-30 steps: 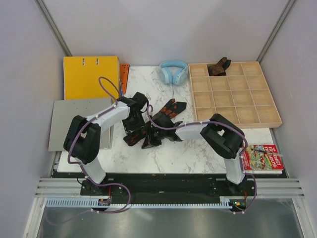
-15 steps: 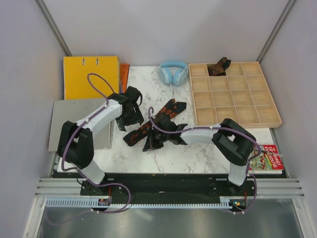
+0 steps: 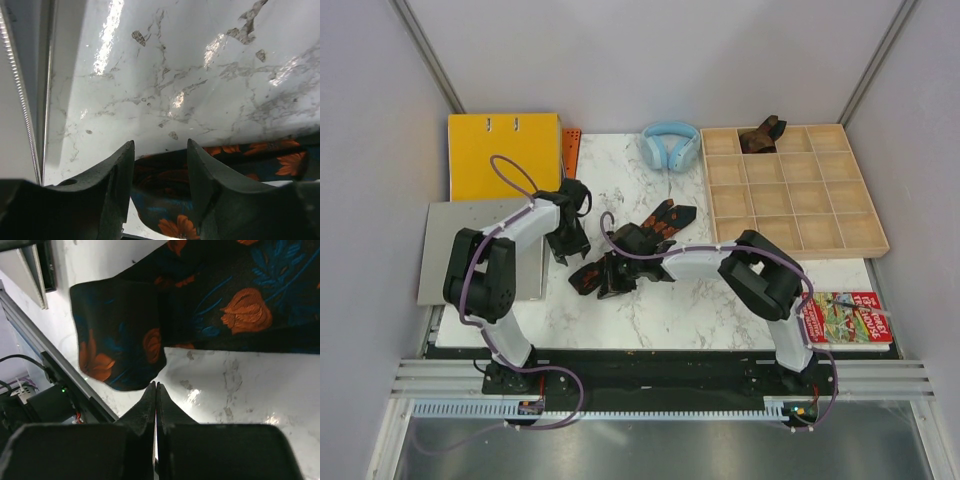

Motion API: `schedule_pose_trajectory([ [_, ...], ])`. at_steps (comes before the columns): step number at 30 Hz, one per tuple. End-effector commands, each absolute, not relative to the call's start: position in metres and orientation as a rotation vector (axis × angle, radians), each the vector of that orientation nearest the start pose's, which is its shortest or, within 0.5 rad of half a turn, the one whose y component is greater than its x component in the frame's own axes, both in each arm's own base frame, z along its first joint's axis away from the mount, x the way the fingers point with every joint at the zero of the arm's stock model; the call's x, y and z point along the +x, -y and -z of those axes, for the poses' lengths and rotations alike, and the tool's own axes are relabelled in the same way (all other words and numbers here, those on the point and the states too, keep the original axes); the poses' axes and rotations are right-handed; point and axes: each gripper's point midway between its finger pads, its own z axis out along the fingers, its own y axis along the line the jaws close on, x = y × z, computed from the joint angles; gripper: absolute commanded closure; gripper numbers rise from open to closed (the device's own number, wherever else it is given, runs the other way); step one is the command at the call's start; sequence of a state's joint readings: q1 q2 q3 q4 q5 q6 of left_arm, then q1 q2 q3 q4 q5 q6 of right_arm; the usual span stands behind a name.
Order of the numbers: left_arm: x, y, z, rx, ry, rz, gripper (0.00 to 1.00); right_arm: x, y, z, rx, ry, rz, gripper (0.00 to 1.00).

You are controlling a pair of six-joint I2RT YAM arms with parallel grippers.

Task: Roll the ties
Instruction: Roll the tie at the center of the board.

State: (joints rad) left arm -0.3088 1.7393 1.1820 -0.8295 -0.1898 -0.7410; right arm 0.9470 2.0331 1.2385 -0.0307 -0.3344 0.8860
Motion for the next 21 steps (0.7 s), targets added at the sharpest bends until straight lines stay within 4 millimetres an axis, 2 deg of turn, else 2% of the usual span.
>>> schedule_pose_trajectory([
  [1, 0.305, 0.101, -0.024, -0.566, -2.865, -0.024, 0.50, 0.226, -0.457, -0.029, -0.266, -2.706, -1.112, 1.00],
  [5, 0.287, 0.104, -0.009, -0.566, -2.902, 0.019, 0.53, 0.237, -0.460, -0.026, -0.246, -2.705, -1.114, 1.00],
  [11, 0.270, 0.107, -0.001, -0.583, -2.922, 0.075, 0.55, 0.247, -0.464, -0.017, -0.218, -2.714, -1.120, 1.00],
  [17, 0.272, 0.105, -0.003, -0.576, -2.915, 0.065, 0.54, 0.249, -0.462, -0.008, -0.218, -2.732, -1.116, 1.00],
  [21, 0.281, 0.099, -0.012, -0.567, -2.905, 0.039, 0.46, 0.243, -0.451, -0.010, -0.212, -2.738, -1.103, 1.00],
])
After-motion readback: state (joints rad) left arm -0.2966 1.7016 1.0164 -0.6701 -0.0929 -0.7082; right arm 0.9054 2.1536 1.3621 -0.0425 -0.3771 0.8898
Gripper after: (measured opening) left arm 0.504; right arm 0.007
